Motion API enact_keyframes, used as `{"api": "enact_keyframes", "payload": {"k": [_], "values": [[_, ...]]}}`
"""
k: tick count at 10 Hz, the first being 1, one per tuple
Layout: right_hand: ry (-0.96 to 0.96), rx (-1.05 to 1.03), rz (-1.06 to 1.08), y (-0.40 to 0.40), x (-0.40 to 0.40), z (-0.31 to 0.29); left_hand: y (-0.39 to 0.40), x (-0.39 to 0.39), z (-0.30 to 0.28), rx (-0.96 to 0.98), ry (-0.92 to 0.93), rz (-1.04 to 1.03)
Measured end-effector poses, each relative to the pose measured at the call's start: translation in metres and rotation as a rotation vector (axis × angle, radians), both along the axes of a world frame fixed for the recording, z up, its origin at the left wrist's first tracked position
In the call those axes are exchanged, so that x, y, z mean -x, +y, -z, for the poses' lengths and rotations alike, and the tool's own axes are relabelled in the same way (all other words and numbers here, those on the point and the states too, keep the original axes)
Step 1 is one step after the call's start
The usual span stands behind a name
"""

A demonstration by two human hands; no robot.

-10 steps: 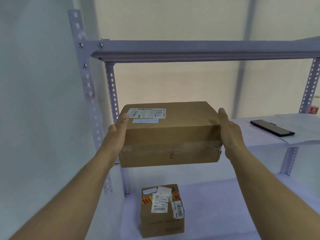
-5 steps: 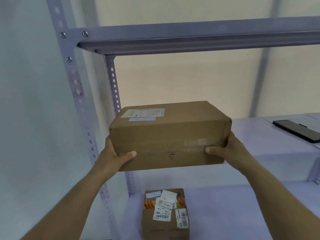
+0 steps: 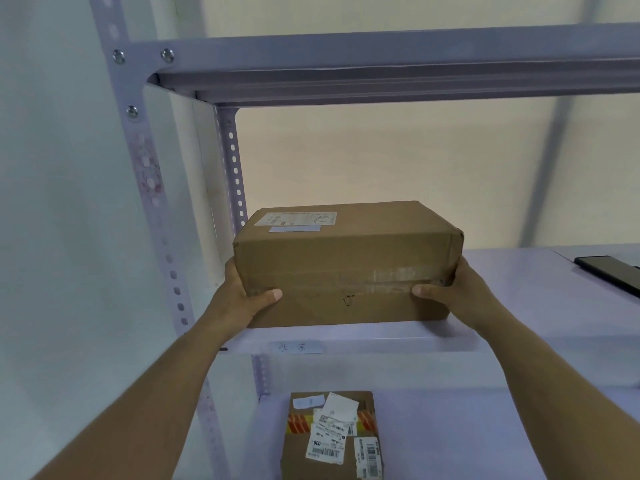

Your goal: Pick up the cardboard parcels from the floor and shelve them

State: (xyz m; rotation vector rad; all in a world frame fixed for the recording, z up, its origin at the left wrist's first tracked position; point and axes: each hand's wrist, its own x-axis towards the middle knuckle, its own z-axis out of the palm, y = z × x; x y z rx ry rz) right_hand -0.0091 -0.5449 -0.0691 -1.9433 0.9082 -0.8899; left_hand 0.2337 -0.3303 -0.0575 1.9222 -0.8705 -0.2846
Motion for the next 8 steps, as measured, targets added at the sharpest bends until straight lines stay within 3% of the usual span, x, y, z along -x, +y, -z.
{"api": "enact_keyframes", "payload": {"k": [6, 8], "values": [[0.033, -0.035, 0.083, 0.015, 0.013, -0.003, 0.015, 0.007, 0.001, 0.114, 0.113, 0.032], [0.000, 0.047, 0.150, 0.042, 0.022, -0.019, 0.030, 0.023, -0.011, 0.212, -0.030, -0.035]]}}
